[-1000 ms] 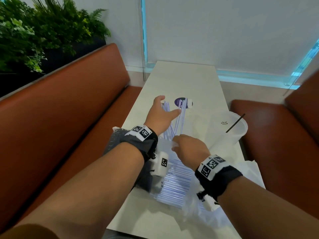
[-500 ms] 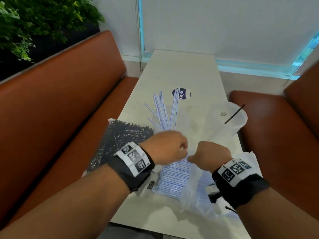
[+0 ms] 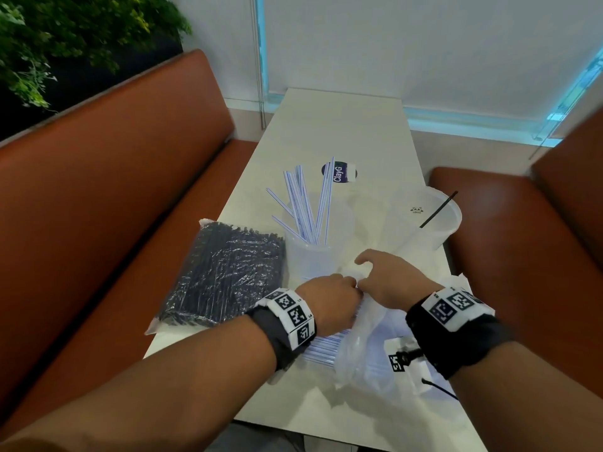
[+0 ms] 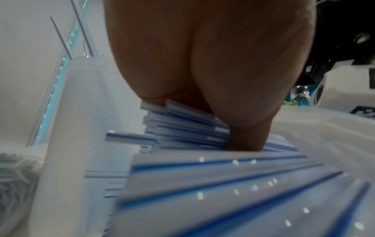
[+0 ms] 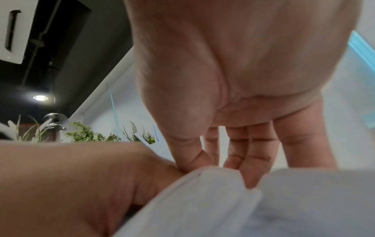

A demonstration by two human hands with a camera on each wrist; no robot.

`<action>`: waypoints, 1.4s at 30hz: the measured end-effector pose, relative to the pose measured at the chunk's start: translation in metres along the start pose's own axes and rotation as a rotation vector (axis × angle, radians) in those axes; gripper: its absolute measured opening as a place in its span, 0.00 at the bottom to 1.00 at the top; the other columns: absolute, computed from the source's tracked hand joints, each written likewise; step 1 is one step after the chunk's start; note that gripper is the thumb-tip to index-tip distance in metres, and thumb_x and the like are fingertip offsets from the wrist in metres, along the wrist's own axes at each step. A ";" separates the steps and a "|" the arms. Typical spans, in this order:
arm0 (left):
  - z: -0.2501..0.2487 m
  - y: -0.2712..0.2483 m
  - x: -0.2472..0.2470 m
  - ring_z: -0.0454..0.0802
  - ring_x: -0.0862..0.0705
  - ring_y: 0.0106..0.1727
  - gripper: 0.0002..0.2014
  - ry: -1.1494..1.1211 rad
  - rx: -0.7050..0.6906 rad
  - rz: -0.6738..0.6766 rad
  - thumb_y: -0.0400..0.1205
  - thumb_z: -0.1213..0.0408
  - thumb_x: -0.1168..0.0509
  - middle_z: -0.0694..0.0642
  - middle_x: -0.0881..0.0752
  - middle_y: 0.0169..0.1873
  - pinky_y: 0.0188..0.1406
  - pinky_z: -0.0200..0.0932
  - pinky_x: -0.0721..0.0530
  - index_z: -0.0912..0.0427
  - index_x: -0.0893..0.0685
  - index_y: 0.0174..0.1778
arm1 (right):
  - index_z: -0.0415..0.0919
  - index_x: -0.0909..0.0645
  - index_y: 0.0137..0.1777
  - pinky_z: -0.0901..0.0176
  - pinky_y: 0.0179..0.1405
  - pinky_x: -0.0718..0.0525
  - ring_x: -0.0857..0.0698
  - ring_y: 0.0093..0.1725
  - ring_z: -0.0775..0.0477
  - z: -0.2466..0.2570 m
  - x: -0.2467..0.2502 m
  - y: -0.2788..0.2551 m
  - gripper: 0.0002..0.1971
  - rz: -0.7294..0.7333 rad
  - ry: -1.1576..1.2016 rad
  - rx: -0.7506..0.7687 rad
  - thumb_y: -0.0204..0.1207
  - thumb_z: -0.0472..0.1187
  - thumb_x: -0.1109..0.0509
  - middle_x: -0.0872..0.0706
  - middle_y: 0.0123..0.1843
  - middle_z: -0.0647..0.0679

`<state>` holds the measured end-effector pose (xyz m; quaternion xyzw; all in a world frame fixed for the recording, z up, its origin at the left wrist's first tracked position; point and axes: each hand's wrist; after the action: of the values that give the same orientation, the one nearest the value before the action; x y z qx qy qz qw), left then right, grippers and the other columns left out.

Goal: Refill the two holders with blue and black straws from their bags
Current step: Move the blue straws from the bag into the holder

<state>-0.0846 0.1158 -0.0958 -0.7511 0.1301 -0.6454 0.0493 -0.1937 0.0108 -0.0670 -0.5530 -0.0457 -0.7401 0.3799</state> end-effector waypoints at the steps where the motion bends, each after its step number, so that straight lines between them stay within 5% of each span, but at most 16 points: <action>1: 0.000 0.000 0.001 0.60 0.20 0.58 0.17 0.024 0.002 -0.015 0.86 0.57 0.38 0.60 0.19 0.59 0.46 0.51 0.23 0.62 0.18 0.66 | 0.51 0.20 0.69 0.60 0.50 0.25 0.19 0.53 0.52 -0.001 0.002 0.000 0.19 0.003 -0.014 0.019 0.77 0.41 0.30 0.14 0.52 0.55; 4: 0.003 -0.003 0.005 0.59 0.21 0.60 0.16 0.144 0.022 -0.078 0.86 0.60 0.39 0.59 0.21 0.59 0.44 0.51 0.25 0.60 0.20 0.67 | 0.49 0.12 0.62 0.62 0.54 0.24 0.18 0.57 0.52 0.000 0.005 0.001 0.14 0.019 -0.107 0.074 0.78 0.40 0.32 0.12 0.62 0.52; 10: 0.027 -0.025 0.018 0.56 0.20 0.42 0.10 0.294 0.120 -0.080 0.85 0.66 0.41 0.55 0.16 0.48 0.40 0.50 0.30 0.57 0.26 0.62 | 0.56 0.12 0.54 0.52 0.63 0.16 0.15 0.59 0.51 0.004 0.003 -0.003 0.11 -0.006 -0.063 0.010 0.78 0.44 0.34 0.12 0.59 0.58; 14: 0.056 -0.046 0.018 0.57 0.15 0.51 0.12 0.262 0.126 -0.094 0.85 0.60 0.38 0.55 0.16 0.51 0.53 0.54 0.21 0.54 0.25 0.64 | 0.54 0.12 0.47 0.49 0.61 0.14 0.14 0.56 0.50 0.002 0.001 -0.004 0.09 -0.025 -0.042 0.013 0.77 0.45 0.35 0.10 0.55 0.59; 17: 0.087 -0.072 0.014 0.53 0.16 0.55 0.11 0.205 0.177 -0.108 0.85 0.57 0.38 0.50 0.17 0.53 0.61 0.56 0.22 0.49 0.23 0.63 | 0.47 0.11 0.48 0.44 0.61 0.13 0.12 0.57 0.43 -0.004 -0.002 -0.002 0.11 -0.039 -0.004 0.013 0.77 0.44 0.35 0.09 0.55 0.50; 21: 0.124 -0.103 0.009 0.48 0.18 0.44 0.05 0.121 0.286 -0.111 0.83 0.59 0.39 0.45 0.17 0.45 0.46 0.46 0.26 0.43 0.28 0.50 | 0.35 0.15 0.46 0.48 0.48 0.15 0.13 0.44 0.39 -0.008 -0.008 0.003 0.16 -0.084 0.052 0.012 0.81 0.46 0.38 0.11 0.47 0.39; 24: 0.137 -0.114 0.006 0.47 0.19 0.39 0.05 0.076 0.347 -0.133 0.82 0.58 0.37 0.45 0.18 0.42 0.37 0.43 0.27 0.43 0.27 0.49 | 0.36 0.17 0.41 0.45 0.49 0.18 0.15 0.45 0.38 -0.008 -0.008 0.003 0.27 -0.238 0.206 0.066 0.85 0.59 0.43 0.14 0.40 0.42; 27: 0.133 -0.111 0.007 0.49 0.17 0.42 0.08 0.027 0.329 -0.210 0.82 0.57 0.35 0.46 0.16 0.46 0.39 0.46 0.20 0.46 0.24 0.54 | 0.50 0.10 0.53 0.50 0.56 0.20 0.12 0.54 0.51 0.003 -0.002 -0.004 0.29 -0.409 0.848 0.116 0.79 0.69 0.45 0.09 0.52 0.52; 29: 0.120 -0.099 0.011 0.51 0.17 0.43 0.07 0.017 0.300 -0.264 0.82 0.56 0.35 0.47 0.16 0.46 0.39 0.48 0.17 0.47 0.24 0.54 | 0.52 0.09 0.53 0.51 0.56 0.19 0.10 0.55 0.54 0.010 -0.001 -0.005 0.28 -0.307 1.087 0.128 0.76 0.70 0.43 0.07 0.53 0.52; 31: 0.105 -0.082 0.015 0.52 0.17 0.42 0.06 0.029 0.263 -0.303 0.82 0.56 0.36 0.47 0.17 0.44 0.37 0.49 0.18 0.47 0.25 0.52 | 0.50 0.07 0.50 0.49 0.56 0.17 0.09 0.54 0.49 0.016 -0.001 -0.008 0.27 -0.189 1.108 0.150 0.76 0.68 0.40 0.06 0.52 0.48; 35: 0.086 -0.060 0.028 0.53 0.17 0.42 0.08 0.044 0.244 -0.368 0.82 0.56 0.36 0.48 0.17 0.44 0.33 0.45 0.25 0.49 0.24 0.56 | 0.43 0.08 0.47 0.47 0.57 0.15 0.08 0.51 0.43 0.008 0.014 -0.009 0.18 -0.521 1.225 0.177 0.82 0.51 0.38 0.06 0.47 0.44; 38: 0.067 -0.047 0.035 0.55 0.16 0.40 0.09 0.067 0.210 -0.410 0.81 0.56 0.36 0.49 0.16 0.42 0.32 0.45 0.27 0.50 0.23 0.55 | 0.42 0.06 0.44 0.50 0.62 0.18 0.09 0.55 0.47 0.012 0.014 -0.010 0.18 -0.418 1.074 0.209 0.85 0.44 0.37 0.06 0.46 0.46; 42: 0.041 -0.036 0.046 0.56 0.18 0.37 0.11 0.063 0.162 -0.438 0.80 0.57 0.36 0.48 0.18 0.38 0.29 0.45 0.26 0.50 0.23 0.58 | 0.46 0.06 0.42 0.55 0.55 0.19 0.09 0.54 0.52 0.026 0.006 -0.017 0.19 -0.336 1.021 0.226 0.83 0.53 0.36 0.06 0.45 0.48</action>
<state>-0.0334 0.1349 -0.0500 -0.7344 -0.0867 -0.6722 -0.0357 -0.1844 0.0323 -0.0455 -0.0646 -0.0226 -0.9553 0.2876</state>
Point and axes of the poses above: each hand's wrist, its own y-axis towards the middle knuckle, its own x-axis out of the back of the hand, z = x × y
